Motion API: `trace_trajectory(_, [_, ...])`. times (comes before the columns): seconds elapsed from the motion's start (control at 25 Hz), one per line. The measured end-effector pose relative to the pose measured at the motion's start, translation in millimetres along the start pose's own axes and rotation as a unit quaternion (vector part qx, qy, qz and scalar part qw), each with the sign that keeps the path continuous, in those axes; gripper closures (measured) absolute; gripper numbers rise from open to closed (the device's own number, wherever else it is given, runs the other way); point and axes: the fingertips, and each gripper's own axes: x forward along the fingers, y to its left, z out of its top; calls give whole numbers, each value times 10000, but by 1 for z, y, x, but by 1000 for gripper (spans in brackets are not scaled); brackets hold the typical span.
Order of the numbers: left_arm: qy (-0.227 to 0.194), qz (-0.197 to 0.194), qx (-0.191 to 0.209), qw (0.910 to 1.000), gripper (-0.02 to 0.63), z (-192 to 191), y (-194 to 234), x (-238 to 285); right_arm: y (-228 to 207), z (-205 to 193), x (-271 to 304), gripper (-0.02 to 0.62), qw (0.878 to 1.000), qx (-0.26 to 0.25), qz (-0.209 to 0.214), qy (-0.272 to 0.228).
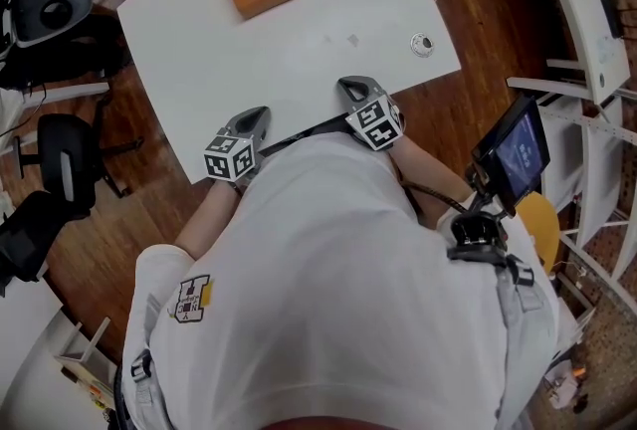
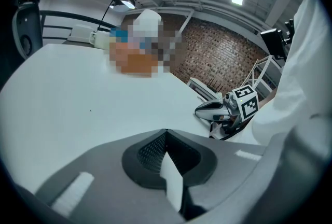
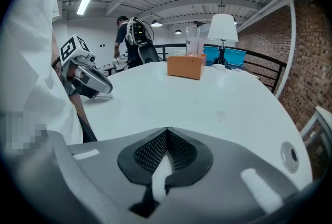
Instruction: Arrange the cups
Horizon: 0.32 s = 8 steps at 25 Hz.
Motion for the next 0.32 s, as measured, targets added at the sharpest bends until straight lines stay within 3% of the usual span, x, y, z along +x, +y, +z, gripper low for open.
trace_trajectory(0.32, [-27, 81, -39, 10000, 603, 2, 3, -3, 3, 1, 2, 595, 10000, -39, 47, 31])
